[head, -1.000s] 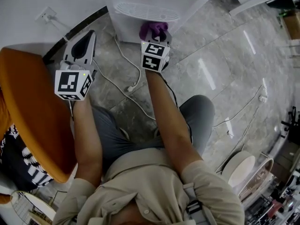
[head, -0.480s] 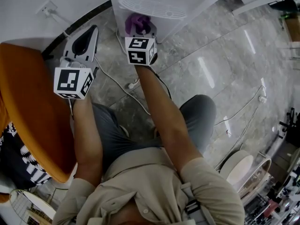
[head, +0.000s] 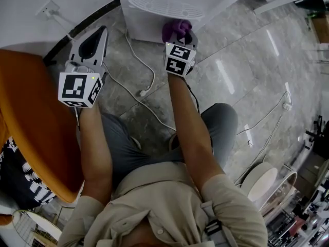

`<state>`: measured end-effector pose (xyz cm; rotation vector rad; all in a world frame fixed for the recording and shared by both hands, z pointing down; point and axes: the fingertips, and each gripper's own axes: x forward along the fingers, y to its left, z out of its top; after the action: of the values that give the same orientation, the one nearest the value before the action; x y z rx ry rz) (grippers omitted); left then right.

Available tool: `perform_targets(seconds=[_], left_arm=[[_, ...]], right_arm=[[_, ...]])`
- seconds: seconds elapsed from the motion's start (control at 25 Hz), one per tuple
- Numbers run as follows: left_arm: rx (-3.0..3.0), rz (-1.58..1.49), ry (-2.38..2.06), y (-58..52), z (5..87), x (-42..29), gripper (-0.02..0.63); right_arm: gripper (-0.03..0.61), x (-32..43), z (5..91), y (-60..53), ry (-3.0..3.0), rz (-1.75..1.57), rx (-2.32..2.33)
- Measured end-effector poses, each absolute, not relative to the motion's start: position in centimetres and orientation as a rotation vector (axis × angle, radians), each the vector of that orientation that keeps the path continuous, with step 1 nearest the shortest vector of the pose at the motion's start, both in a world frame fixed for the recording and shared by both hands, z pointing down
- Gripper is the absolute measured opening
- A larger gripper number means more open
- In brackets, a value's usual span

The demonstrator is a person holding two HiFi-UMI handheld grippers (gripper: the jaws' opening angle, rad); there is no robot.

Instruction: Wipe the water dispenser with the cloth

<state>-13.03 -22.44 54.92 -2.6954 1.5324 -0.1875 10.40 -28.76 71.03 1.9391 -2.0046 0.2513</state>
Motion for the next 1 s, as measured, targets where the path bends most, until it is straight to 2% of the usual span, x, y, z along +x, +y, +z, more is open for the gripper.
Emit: perform_targets(seconds=[0.2,0.4,1.0], left_arm=[[-2.702,-0.184,1.53,-22.5,55.1,-13.1,0.015],[-2.703,-0.187,1.53,-22.6,55.2,-13.5,0.015],[-2.709,-0.158,1.539,-23.0,55.0,-14.3,0.015]], right_arm=[[0.074,14.6,71.2,-28.1,-1.906,0.266,2.052],[0.074,13.3,71.4,-28.3,-1.906,0.29,2.042],[0.074,-2.9,76.5,-30.9,-2.18,0.418,1.537]])
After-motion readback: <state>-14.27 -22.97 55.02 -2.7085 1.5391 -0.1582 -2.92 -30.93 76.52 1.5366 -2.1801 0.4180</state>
